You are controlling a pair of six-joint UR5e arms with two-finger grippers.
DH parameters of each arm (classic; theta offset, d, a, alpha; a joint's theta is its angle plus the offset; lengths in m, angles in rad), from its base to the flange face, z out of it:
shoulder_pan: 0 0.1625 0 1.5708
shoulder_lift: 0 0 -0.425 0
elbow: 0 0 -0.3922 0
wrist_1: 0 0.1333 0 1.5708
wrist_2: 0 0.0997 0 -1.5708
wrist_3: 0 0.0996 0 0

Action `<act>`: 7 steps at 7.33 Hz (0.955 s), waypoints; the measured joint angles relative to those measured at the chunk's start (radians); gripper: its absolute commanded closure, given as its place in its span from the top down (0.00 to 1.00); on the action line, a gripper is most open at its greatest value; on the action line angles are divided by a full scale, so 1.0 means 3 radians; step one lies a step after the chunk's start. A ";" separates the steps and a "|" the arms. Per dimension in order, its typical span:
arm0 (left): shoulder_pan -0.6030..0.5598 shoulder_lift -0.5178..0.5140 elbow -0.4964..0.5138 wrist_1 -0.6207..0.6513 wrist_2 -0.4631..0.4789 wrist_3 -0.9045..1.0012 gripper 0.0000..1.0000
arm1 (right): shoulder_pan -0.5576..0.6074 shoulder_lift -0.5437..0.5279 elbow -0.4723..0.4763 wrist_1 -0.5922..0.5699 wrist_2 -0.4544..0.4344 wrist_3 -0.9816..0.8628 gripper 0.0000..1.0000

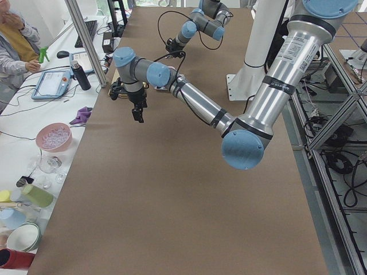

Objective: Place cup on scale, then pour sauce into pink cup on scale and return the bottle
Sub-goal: 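Tilt the bottle with the right gripper to pour into the cup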

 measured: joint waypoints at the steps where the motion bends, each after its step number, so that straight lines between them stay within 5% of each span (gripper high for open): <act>1: 0.0000 0.0002 0.0000 0.0000 0.0000 0.0000 0.97 | 0.0000 0.0115 -0.0091 -0.0167 -0.0064 -0.0134 0.00; 7: 0.0003 0.0009 0.0001 -0.0005 0.0000 0.0000 0.98 | 0.0000 0.0291 -0.0282 -0.0600 -0.0374 -0.0807 0.00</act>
